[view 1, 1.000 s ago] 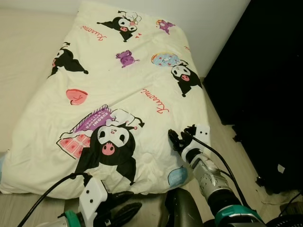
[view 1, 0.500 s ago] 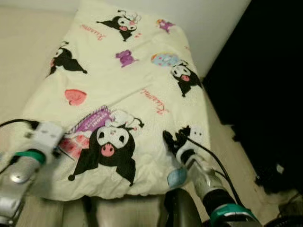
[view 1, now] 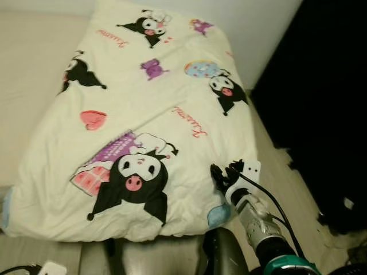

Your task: Clean up the room

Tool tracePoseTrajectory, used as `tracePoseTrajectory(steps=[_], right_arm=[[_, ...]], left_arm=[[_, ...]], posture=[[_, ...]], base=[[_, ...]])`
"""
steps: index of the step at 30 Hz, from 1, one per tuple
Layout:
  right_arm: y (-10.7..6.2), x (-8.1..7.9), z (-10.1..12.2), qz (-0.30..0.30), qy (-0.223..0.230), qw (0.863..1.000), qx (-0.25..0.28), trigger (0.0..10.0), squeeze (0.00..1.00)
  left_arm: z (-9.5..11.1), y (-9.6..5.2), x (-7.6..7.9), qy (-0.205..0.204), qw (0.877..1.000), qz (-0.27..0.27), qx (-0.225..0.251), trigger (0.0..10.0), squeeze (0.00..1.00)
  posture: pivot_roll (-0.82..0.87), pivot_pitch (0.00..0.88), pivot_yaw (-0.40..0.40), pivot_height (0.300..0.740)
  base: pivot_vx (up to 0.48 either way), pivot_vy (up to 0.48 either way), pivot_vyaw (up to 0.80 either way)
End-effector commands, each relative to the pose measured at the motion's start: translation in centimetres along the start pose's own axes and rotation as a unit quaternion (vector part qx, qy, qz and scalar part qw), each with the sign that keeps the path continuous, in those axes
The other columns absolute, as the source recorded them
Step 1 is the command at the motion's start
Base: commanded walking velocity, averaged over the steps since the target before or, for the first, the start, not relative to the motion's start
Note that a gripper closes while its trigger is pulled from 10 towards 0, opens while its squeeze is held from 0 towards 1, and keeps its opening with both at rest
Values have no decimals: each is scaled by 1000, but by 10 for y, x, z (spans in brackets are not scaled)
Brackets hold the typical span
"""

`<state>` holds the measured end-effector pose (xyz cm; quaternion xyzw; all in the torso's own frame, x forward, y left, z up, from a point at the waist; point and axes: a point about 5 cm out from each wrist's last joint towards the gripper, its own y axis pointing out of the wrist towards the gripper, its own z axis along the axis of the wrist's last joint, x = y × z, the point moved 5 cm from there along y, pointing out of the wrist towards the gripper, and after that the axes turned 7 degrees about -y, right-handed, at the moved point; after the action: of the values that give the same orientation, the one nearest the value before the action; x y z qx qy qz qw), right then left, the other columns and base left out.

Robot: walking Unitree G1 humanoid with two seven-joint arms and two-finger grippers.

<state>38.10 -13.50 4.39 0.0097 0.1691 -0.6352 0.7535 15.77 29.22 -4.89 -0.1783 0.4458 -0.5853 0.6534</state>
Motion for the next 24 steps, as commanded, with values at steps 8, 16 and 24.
tracePoseTrajectory(steps=[8, 16, 24], right_arm=[[8, -13, 2, 22, -10, 1000, -11, 10000, 0], [7, -17, 10, 37, 1, 999, 16, 10000, 0], [5, -35, 34, 60, -27, 994, 82, 10000, 0]], left_arm=[[138, -122, 87, -24, 878, -386, 282, 10000, 0], [249, -223, 57, -114, 715, -457, 517, 10000, 0], [308, -163, -32, -75, 809, -96, 575, 10000, 0]], posture=[[240, 90, -133, 470], [226, 77, -139, 470], [203, 46, -127, 470]], base=[[0, 0, 0], [0, 0, 0], [0, 0, 0]])
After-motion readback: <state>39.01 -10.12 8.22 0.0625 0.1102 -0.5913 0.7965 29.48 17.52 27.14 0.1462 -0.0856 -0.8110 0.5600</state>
